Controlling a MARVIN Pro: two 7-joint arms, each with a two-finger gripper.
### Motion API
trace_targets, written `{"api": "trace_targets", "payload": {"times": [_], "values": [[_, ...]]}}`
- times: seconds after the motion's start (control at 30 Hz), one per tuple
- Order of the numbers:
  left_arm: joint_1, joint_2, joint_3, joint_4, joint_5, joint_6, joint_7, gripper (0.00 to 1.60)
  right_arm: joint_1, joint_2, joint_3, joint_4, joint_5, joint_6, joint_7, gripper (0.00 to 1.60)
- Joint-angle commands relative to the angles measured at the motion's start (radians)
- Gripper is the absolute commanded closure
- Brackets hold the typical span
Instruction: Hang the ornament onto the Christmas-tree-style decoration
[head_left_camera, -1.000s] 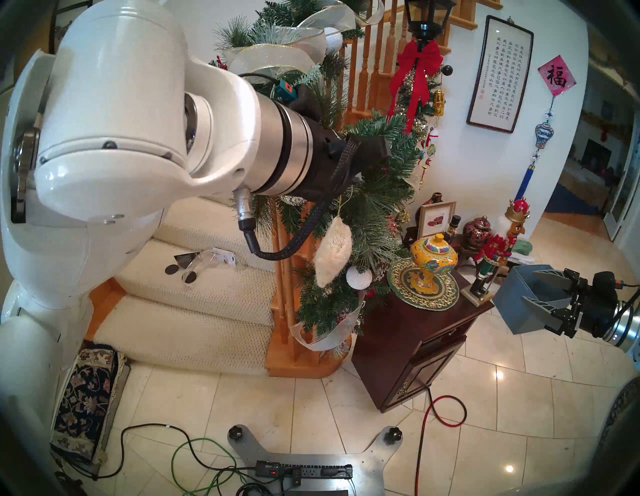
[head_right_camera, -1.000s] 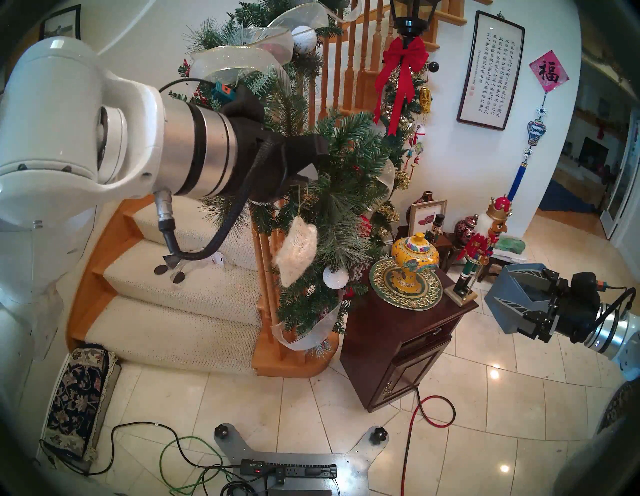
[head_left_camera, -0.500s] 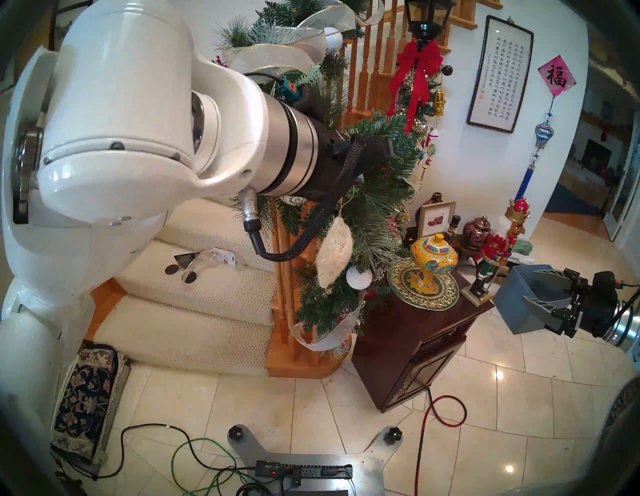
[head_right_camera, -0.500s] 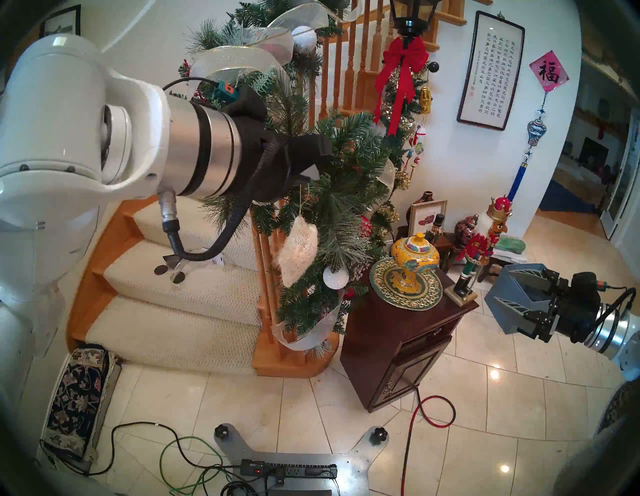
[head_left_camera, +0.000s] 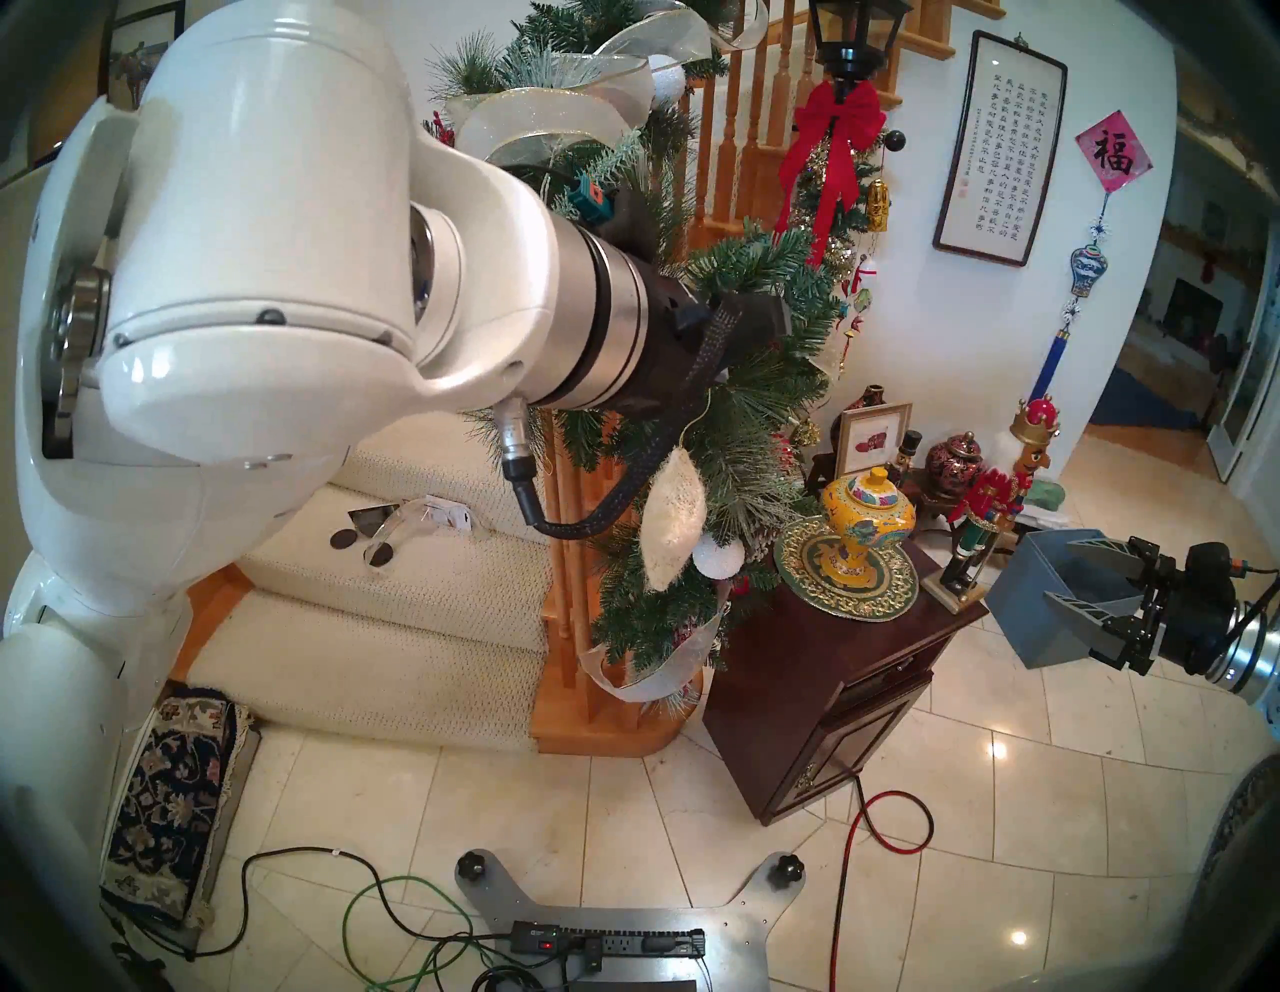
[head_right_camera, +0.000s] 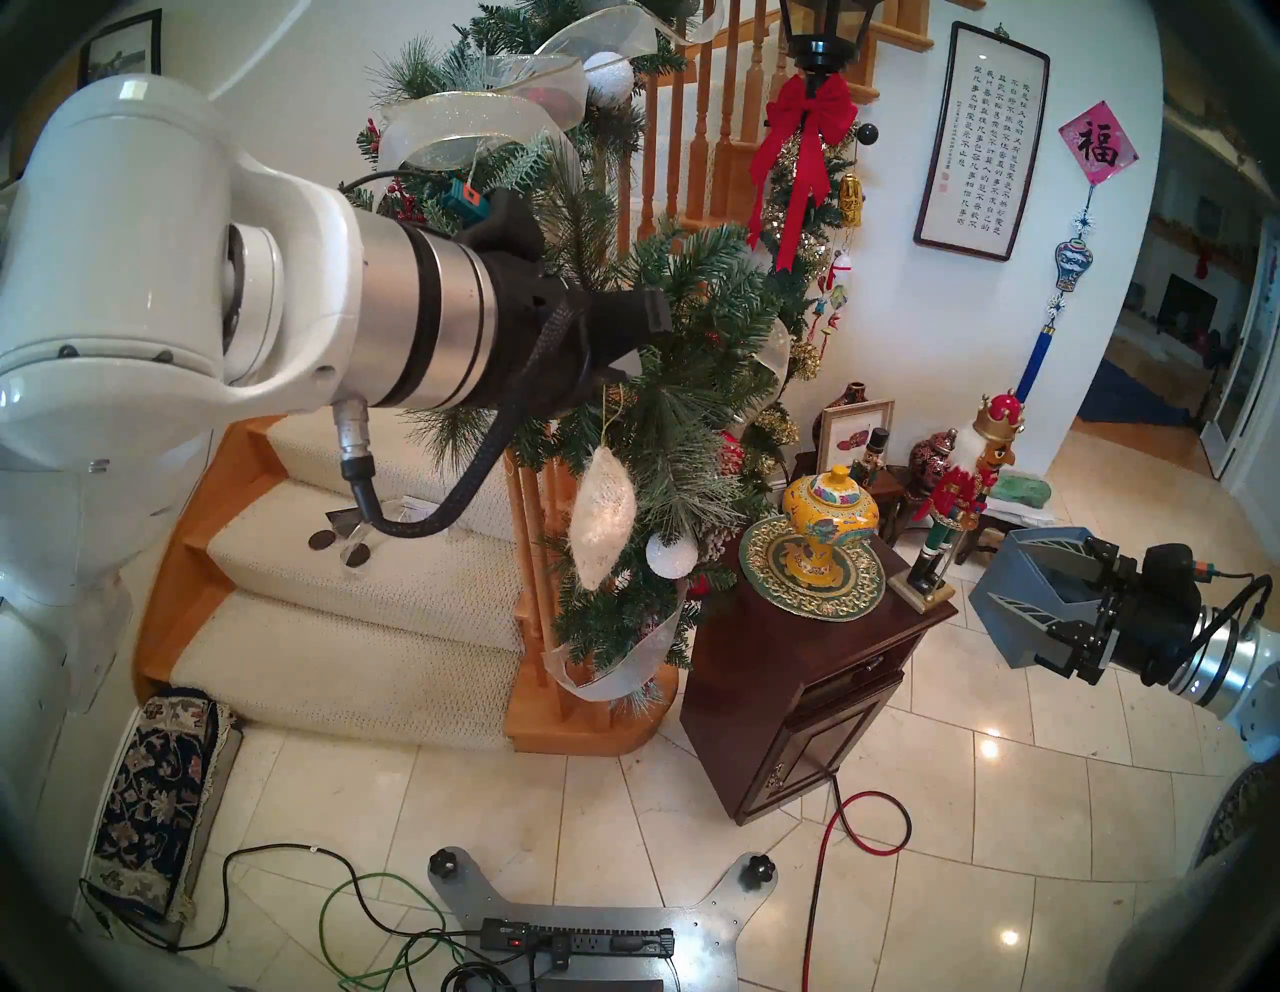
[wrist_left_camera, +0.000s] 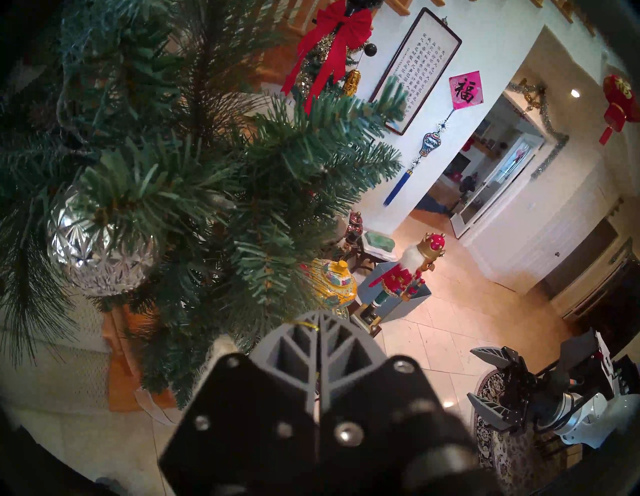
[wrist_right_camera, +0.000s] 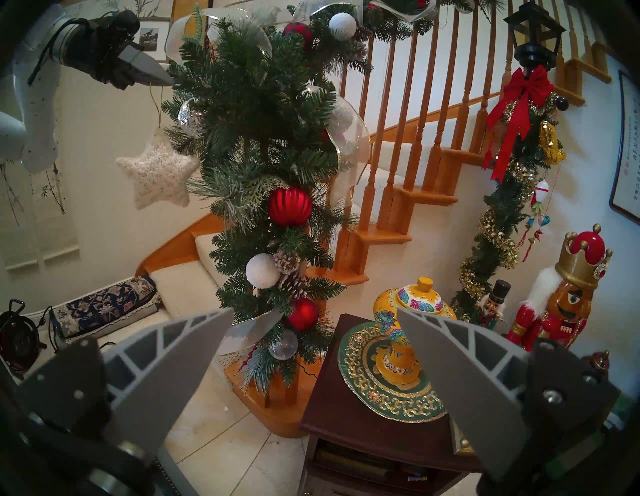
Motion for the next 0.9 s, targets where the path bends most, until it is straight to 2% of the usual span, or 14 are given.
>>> {"api": "trace_targets", "payload": {"times": [0.0, 0.07, 0.17, 0.3, 0.37, 0.5, 0.6, 0.67, 0.8, 0.83, 0.87], "values": [[-0.026, 0.0, 0.0, 0.001, 0.015, -0.005, 0.0, 1.6, 0.004, 0.002, 0.003, 0.0, -0.002, -0.001, 0.105, 0.0], [-0.029, 0.0, 0.002, 0.001, 0.019, -0.008, 0.0, 1.36, 0.004, 0.002, 0.003, 0.0, -0.002, -0.001, 0.106, 0.0], [-0.033, -0.001, 0.005, 0.001, 0.023, -0.014, 0.0, 1.22, 0.004, 0.002, 0.003, 0.0, -0.001, -0.001, 0.105, 0.0], [-0.035, -0.002, 0.007, 0.001, 0.026, -0.019, 0.0, 1.16, 0.004, 0.002, 0.003, 0.0, -0.002, -0.001, 0.103, 0.0], [-0.036, -0.003, 0.008, 0.001, 0.027, -0.022, 0.0, 1.07, 0.003, 0.002, 0.003, -0.003, -0.007, -0.001, 0.083, 0.0], [-0.039, -0.004, 0.01, 0.001, 0.029, -0.026, 0.0, 1.04, 0.004, 0.002, 0.003, 0.002, 0.002, -0.001, 0.117, 0.0], [-0.041, -0.004, 0.011, 0.001, 0.031, -0.03, 0.0, 1.04, 0.003, 0.002, 0.003, -0.002, -0.006, -0.001, 0.085, 0.0], [-0.043, -0.005, 0.012, 0.001, 0.032, -0.034, 0.0, 1.0, 0.004, 0.002, 0.003, 0.001, 0.001, -0.001, 0.113, 0.0], [-0.045, -0.005, 0.013, 0.001, 0.033, -0.038, 0.0, 0.98, 0.003, 0.002, 0.003, -0.001, -0.004, -0.001, 0.094, 0.0], [-0.046, -0.005, 0.014, 0.001, 0.033, -0.04, 0.0, 0.97, 0.005, 0.002, 0.003, 0.002, 0.002, -0.001, 0.119, 0.0], [-0.046, -0.004, 0.014, 0.001, 0.034, -0.041, 0.0, 0.96, 0.003, 0.002, 0.003, -0.001, -0.004, -0.001, 0.095, 0.0]]}}
